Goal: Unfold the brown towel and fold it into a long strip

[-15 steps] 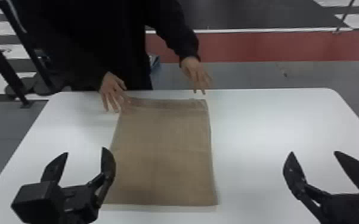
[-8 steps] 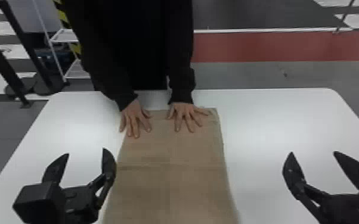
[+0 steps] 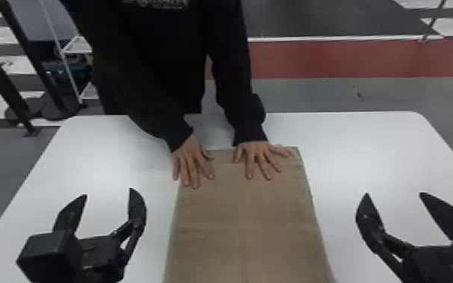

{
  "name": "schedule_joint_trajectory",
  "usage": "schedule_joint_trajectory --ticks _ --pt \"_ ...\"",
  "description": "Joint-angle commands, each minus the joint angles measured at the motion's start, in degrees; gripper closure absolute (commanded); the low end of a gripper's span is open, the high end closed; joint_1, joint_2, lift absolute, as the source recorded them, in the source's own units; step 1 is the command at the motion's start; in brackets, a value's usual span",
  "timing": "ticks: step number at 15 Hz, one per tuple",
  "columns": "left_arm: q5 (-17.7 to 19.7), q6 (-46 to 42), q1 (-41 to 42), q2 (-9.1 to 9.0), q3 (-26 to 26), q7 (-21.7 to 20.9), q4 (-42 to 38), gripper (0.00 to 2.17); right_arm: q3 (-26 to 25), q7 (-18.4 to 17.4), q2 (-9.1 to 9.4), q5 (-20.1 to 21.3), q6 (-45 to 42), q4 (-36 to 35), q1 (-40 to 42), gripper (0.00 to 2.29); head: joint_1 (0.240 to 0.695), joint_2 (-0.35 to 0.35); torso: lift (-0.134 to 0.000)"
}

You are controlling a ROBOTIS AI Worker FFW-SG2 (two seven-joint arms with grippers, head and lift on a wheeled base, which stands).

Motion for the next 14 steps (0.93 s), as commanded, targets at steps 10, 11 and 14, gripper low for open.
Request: schedule_joint_trajectory --ticks 10,11,14 --pt "0.0 0.0 -0.2 0.00 -0.3 0.0 0.6 0.22 0.2 0.1 0.08 0.0 0.0 1.0 -1.0 0.09 0.695 0.050 -0.123" --pt "0.0 0.0 -0.3 0.00 -0.4 0.0 0.7 0.22 0.2 0.1 0.25 0.2 0.2 2.1 -2.2 0.09 0.695 0.049 -0.123" --pt "0.0 0.0 -0.5 0.09 -0.6 -0.3 0.8 0.22 1.2 0.1 1.48 -0.1 0.7 9.0 -9.8 0.09 0.695 0.043 -0.123"
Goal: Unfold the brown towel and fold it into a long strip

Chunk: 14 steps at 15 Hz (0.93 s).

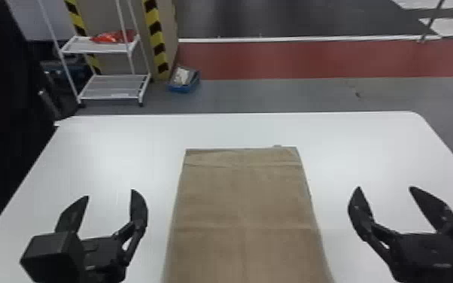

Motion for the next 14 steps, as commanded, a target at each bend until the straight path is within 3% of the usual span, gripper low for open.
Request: schedule_joint_trajectory --ticks 1,5,11,14 --pt "-0.1 0.0 -0.3 0.15 -0.3 -0.2 0.2 0.22 1.0 0.0 0.41 -0.2 0.3 5.1 -5.7 0.09 0.695 0.041 -0.123" --pt "0.0 1.6 -2.9 0.67 -1.5 -0.7 1.9 0.22 2.9 -0.1 0.41 0.2 5.7 9.7 -14.1 0.11 0.695 0.037 -0.123" --pt "0.3 4.7 -6.4 1.64 -3.1 -1.1 3.7 0.22 8.0 0.1 0.41 -0.2 15.2 22.1 -30.3 0.12 0.695 0.046 -0.123" --pt "0.6 6.9 -8.2 2.52 -4.3 -1.3 4.5 0.22 10.0 2.6 0.41 -0.7 17.5 27.6 -35.5 0.12 0.695 0.053 -0.123"
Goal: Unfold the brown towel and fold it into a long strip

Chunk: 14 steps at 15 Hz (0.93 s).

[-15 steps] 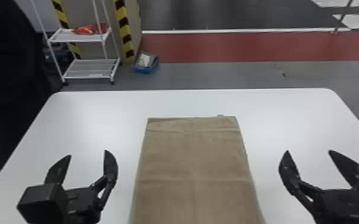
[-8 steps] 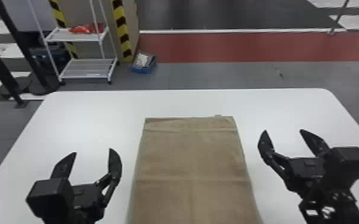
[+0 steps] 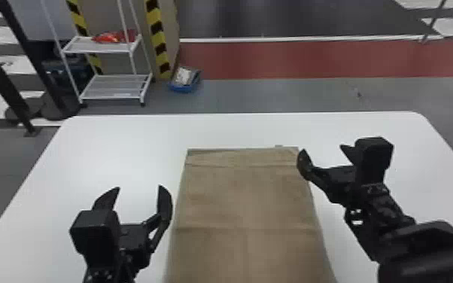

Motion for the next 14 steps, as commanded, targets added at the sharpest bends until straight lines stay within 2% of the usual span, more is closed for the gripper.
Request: schedule_joint_trajectory --ticks 1,6,14 --pt "0.3 0.7 -1.0 0.35 -0.5 0.0 0.4 0.22 1.5 2.7 0.13 -0.5 1.1 4.7 -3.7 0.13 0.695 0.055 -0.123" --pt "0.8 0.4 -2.8 1.41 -1.9 -0.2 1.5 0.22 4.8 4.6 0.66 -0.8 1.3 11.9 -7.4 0.14 0.695 0.087 -0.123" --pt "1.0 -1.0 -3.4 1.67 -2.4 0.3 2.1 0.22 5.3 4.9 1.10 -0.7 1.3 14.1 -7.4 0.14 0.695 0.097 -0.123"
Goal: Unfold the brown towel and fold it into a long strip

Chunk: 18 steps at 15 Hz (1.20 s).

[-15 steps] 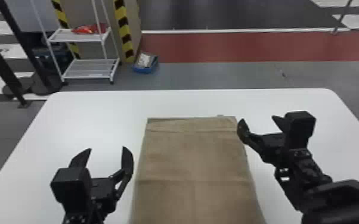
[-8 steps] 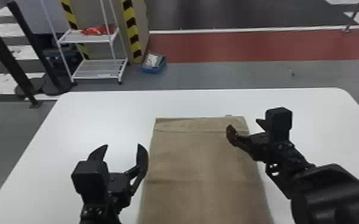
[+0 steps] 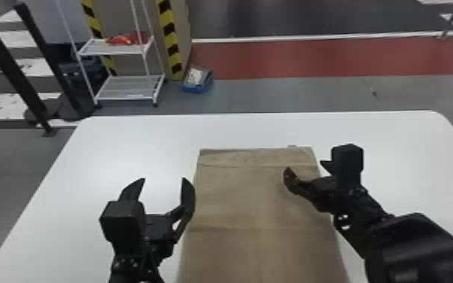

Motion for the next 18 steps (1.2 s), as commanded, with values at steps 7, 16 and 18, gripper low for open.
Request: schedule_joint_trajectory --ticks 7,16,18 --pt "0.9 0.1 -0.6 0.79 -0.3 0.0 0.7 0.22 0.3 0.2 0.09 0.4 0.0 2.2 -0.4 0.26 0.695 0.092 -0.123" --pt "1.0 0.1 -0.6 0.97 -0.3 -0.1 1.0 0.22 0.2 0.2 0.18 -0.6 0.0 2.3 -0.3 0.50 0.695 0.095 -0.123" --pt "1.0 0.1 -0.6 1.06 -0.3 -0.1 1.1 0.22 0.2 0.1 0.44 -0.7 -0.2 2.5 -0.3 0.50 0.695 0.095 -0.123"
